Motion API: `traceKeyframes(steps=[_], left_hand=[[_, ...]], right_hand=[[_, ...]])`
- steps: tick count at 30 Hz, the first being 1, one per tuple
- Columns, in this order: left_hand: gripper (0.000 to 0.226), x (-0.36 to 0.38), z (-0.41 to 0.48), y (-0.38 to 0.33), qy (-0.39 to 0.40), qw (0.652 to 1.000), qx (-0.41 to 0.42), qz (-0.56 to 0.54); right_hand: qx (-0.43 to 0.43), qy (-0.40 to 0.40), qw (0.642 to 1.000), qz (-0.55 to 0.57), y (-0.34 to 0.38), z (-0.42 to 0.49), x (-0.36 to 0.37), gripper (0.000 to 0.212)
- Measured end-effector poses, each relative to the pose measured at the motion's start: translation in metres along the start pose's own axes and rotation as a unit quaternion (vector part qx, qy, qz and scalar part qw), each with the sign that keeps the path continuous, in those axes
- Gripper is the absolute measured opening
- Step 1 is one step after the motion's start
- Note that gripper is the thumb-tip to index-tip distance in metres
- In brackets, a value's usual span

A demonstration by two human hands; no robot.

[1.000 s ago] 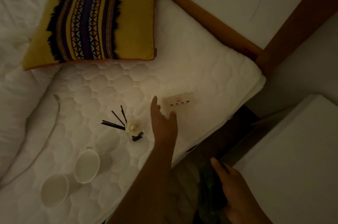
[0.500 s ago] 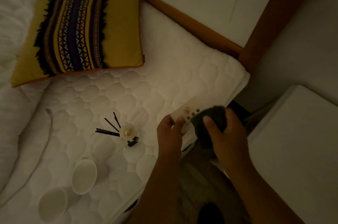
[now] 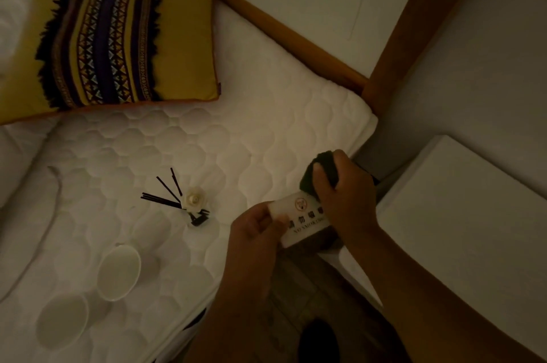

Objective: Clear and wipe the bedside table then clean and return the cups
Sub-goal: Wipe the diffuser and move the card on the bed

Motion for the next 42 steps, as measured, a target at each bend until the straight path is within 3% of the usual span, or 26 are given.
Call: traceKeyframes(steps=[4, 9, 12, 17, 20, 25, 27, 32, 38, 42], left_hand=[[0.019, 0.004, -0.003, -0.002, 0.039, 0.999, 0.024, 0.028], [0.023, 0.004, -0.007, 0.005, 0.049, 0.992, 0.046, 0.108], [0.032, 0.005, -0.014, 0.007, 0.057, 0.993, 0.048, 0.092], [0.023, -0.003, -0.013, 0.016, 0.042, 0.999, 0.008, 0.028], [0.019, -0.011, -0.002, 0.019, -0.022, 0.998, -0.025, -0.061], [0.016, -0.019, 0.042, 0.008, -0.071, 0.993, 0.090, 0.029], [0.016, -0.017, 0.065, 0.001, -0.079, 0.988, 0.120, 0.049], [0.021, -0.022, 0.123, 0.000, -0.088, 0.974, 0.171, 0.120], [0.033, -0.034, 0.151, 0.022, -0.152, 0.965, 0.127, 0.172], [0.061, -0.026, 0.127, 0.024, -0.191, 0.978, 0.064, 0.050]], right_hand=[[-0.091, -0.007, 0.994, -0.053, 0.032, -0.028, 0.007, 0.025], [-0.115, -0.034, 0.991, -0.055, 0.040, -0.048, 0.007, 0.026], [-0.091, -0.018, 0.995, -0.033, 0.047, -0.071, 0.009, 0.033], [-0.165, -0.013, 0.986, -0.025, 0.017, -0.060, 0.009, 0.041], [-0.091, 0.050, 0.994, -0.041, -0.014, -0.035, 0.018, 0.029], [0.052, 0.086, 0.994, -0.050, -0.065, -0.035, 0.023, 0.028], [0.105, 0.105, 0.989, -0.019, -0.065, -0.053, 0.021, 0.036], [0.223, 0.224, 0.949, -0.004, -0.056, -0.096, 0.021, 0.084], [0.286, 0.231, 0.928, 0.065, -0.038, -0.101, 0.024, 0.087], [0.306, 0.220, 0.920, 0.105, -0.027, -0.089, 0.016, 0.070]])
Point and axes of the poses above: each hand's wrist, its own z-axis towards the middle knuckle, its own x-axis out of the palm, y = z × x, the point moved 1 cm from there along z, towards the middle knuckle, and after that the axes turned 15 degrees about -z, right-handed, at the moved point
